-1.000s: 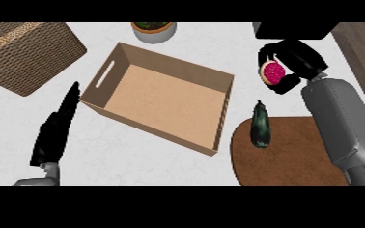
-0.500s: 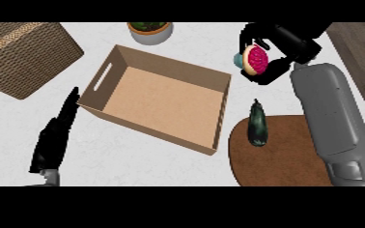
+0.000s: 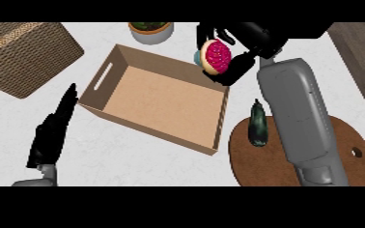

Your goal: Pick the cupcake from the cutting board and place it in the cardboard box

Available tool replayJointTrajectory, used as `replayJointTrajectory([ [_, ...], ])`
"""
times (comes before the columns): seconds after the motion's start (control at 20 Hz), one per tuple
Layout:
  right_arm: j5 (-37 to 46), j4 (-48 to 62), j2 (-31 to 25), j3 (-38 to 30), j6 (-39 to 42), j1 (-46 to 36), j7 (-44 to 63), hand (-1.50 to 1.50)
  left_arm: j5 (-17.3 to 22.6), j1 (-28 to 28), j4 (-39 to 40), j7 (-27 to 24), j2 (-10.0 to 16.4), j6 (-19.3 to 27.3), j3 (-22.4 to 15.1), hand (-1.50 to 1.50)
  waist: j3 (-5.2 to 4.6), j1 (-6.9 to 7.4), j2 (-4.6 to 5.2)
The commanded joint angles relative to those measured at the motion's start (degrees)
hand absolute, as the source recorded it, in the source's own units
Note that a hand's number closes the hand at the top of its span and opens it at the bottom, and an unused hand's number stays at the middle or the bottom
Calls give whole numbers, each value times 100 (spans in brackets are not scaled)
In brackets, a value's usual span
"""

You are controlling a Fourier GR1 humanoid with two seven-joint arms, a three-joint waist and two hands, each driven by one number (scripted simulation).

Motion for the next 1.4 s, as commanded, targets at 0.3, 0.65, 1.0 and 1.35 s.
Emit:
replayJointTrajectory([
  [0.3, -629, 968, 343, 1688, -1148, -812, 1404, 150, -67, 6, 46, -67, 33, -143, 3, 0, -2, 132, 17],
  [0.65, -1159, 2594, 347, 2852, -2287, -1280, 1275, 150, -199, -154, 4, -32, -242, -34, -229, 0, -4, 277, 67],
  [1.0, -2243, 3396, 347, 3500, -2799, -1508, 1430, -150, -197, -140, -42, 51, -239, -93, -212, 0, -1, 311, 65],
  [1.35, -3394, 3509, 347, 3336, -3431, -1446, 951, -150, -178, -94, -372, 280, -132, -181, -180, 0, 3, 476, 104],
])
